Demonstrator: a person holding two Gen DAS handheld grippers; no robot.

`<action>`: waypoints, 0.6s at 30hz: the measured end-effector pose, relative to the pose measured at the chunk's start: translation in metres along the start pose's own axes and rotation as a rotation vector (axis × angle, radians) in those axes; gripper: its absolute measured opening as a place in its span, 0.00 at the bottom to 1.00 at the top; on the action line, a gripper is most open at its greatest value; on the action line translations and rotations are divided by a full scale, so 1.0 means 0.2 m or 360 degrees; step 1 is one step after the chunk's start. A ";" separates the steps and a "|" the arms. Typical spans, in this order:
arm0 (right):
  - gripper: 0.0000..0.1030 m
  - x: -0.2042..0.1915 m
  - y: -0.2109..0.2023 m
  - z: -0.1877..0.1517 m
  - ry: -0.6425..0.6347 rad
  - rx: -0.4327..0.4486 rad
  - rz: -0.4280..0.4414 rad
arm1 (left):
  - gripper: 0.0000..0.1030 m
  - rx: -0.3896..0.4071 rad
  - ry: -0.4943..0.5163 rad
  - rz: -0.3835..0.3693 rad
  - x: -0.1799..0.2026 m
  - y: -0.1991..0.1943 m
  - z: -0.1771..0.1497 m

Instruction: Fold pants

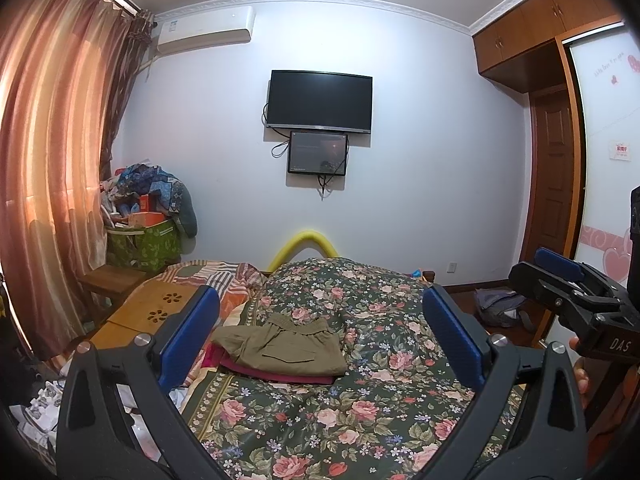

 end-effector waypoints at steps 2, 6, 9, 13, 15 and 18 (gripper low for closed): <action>1.00 0.00 0.00 0.00 -0.0003 0.0002 0.0000 | 1.00 0.0001 0.0001 -0.0003 0.00 0.00 0.00; 1.00 0.00 0.00 0.01 -0.0001 0.0001 0.0000 | 1.00 -0.0013 0.0010 -0.0021 -0.01 0.00 0.01; 1.00 -0.01 0.00 0.00 -0.0006 0.0001 0.0003 | 1.00 -0.0012 0.0017 -0.0023 -0.01 0.00 0.00; 0.99 -0.02 0.00 0.01 -0.0018 0.0004 0.0003 | 1.00 -0.0016 0.0004 -0.0035 -0.02 0.01 0.01; 1.00 -0.02 0.00 0.01 -0.0020 -0.0001 0.0002 | 1.00 -0.0015 0.0001 -0.0034 -0.02 0.00 0.01; 1.00 -0.02 0.00 0.01 -0.0017 -0.0003 0.0002 | 1.00 -0.0012 -0.0002 -0.0030 -0.04 0.00 0.01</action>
Point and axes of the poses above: each gripper's, at about its wrist camera, not at the fingertips, and y roughly the way its jaws point, x to its right, z to its top, the point moved 2 cm from there along y, roughly the way its jaws point, and after that the axes turned 6 degrees about -z, right-handed, at the moved point
